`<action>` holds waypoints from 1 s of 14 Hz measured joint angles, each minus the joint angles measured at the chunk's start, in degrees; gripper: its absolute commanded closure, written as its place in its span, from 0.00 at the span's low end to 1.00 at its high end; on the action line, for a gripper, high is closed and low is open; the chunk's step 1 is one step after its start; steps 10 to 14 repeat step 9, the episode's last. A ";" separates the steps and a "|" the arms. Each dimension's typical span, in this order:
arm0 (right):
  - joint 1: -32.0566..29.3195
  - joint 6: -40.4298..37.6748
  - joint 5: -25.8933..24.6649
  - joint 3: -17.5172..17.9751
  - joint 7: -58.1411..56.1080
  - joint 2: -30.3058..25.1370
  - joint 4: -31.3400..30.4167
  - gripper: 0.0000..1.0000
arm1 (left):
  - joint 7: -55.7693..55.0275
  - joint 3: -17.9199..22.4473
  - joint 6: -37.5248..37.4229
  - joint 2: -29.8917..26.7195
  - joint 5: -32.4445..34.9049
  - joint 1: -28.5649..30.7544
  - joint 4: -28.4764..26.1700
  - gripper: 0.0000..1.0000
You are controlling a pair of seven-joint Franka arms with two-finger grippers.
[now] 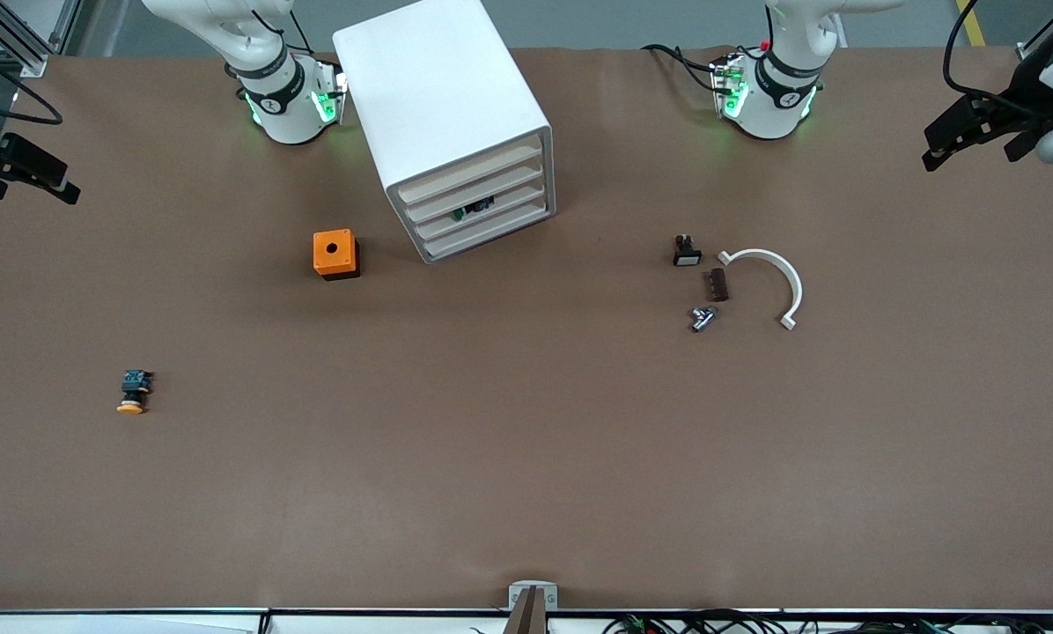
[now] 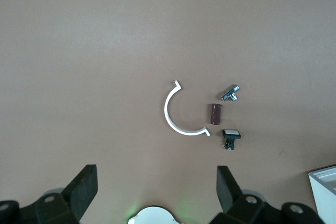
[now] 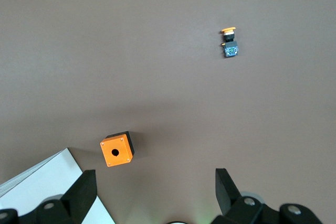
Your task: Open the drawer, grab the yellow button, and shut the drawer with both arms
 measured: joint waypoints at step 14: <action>0.01 0.43 -1.85 0.13 -0.04 -0.01 -0.10 0.00 | 0.03 -0.04 0.49 0.81 0.00 -0.07 1.08 0.00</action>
